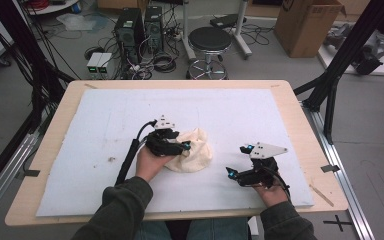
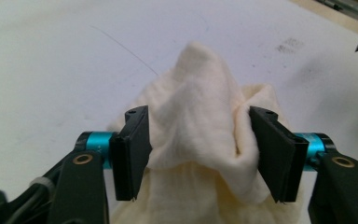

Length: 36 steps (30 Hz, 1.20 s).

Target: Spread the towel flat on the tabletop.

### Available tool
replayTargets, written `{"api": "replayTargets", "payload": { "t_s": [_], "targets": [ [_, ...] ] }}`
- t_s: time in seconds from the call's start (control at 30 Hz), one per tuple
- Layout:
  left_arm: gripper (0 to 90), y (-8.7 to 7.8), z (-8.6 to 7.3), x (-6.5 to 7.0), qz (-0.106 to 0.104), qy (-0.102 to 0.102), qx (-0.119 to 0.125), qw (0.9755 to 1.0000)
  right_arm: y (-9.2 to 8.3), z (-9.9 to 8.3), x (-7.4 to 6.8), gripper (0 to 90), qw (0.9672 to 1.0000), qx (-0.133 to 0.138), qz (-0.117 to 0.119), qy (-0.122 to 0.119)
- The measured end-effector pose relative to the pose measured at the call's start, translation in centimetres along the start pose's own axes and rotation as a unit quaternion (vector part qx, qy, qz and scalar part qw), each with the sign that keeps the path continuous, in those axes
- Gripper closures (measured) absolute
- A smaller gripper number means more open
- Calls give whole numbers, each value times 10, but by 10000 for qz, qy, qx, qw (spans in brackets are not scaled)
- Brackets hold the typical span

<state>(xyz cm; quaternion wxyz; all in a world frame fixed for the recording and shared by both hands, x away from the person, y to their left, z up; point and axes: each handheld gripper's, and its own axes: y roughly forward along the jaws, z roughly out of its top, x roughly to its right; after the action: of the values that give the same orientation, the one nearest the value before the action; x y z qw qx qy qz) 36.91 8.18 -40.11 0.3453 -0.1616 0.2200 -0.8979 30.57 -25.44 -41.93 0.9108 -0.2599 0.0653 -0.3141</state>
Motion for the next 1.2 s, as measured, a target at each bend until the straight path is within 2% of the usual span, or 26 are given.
{"api": "replayTargets", "payload": {
  "t_s": [0.1,0.27,0.3,0.33,0.43,0.47,0.57,0.67,0.73,0.87,0.9,0.93,1.0,1.07,1.2],
  "targets": [
    [375,-16,1,-7,47,21,161,9999,0,0,0,107,10000,-3,4,3],
    [377,-38,-6,-20,211,70,219,9995,0,0,-1,107,10000,-21,8,-18],
    [380,-41,-8,-22,250,70,147,9996,1,1,-2,107,10000,-34,12,-20],
    [388,-43,-9,-25,283,165,30,9995,1,1,-2,107,10000,-27,19,-22],
    [442,-46,-16,-28,201,277,-110,9994,1,1,-2,107,10000,-40,7,-38],
    [463,-46,-19,-28,174,265,-127,9994,1,1,-2,107,10000,-24,13,-49],
    [491,-42,-28,-30,67,391,-447,9982,2,2,-2,107,10000,-23,13,-46],
    [512,-34,-35,-32,-115,437,-901,9949,1,1,-3,107,10000,-4,8,-56],
    [530,-30,-37,-31,-237,432,-1057,9932,1,2,-3,107,10000,-6,12,-43],
    [587,-22,-40,-31,-138,424,-1290,9906,0,1,-3,107,10000,-13,20,-43],
    [644,-21,-41,-32,-141,389,-1331,9902,0,1,-3,107,10000,-10,22,-44],
    [644,-19,-41,-32,-133,396,-1351,9899,0,1,-3,107,10000,-10,22,-44],
    [688,-17,-42,-29,-44,470,-1367,9895,0,1,-3,107,10000,-10,20,-46],
    [751,-16,-42,-26,90,642,-1369,9885,0,1,-3,107,10000,-16,17,-48],
    [818,-16,-42,-25,182,699,-1363,9880,1,0,-3,107,10000,-28,21,-47]
  ]
}}
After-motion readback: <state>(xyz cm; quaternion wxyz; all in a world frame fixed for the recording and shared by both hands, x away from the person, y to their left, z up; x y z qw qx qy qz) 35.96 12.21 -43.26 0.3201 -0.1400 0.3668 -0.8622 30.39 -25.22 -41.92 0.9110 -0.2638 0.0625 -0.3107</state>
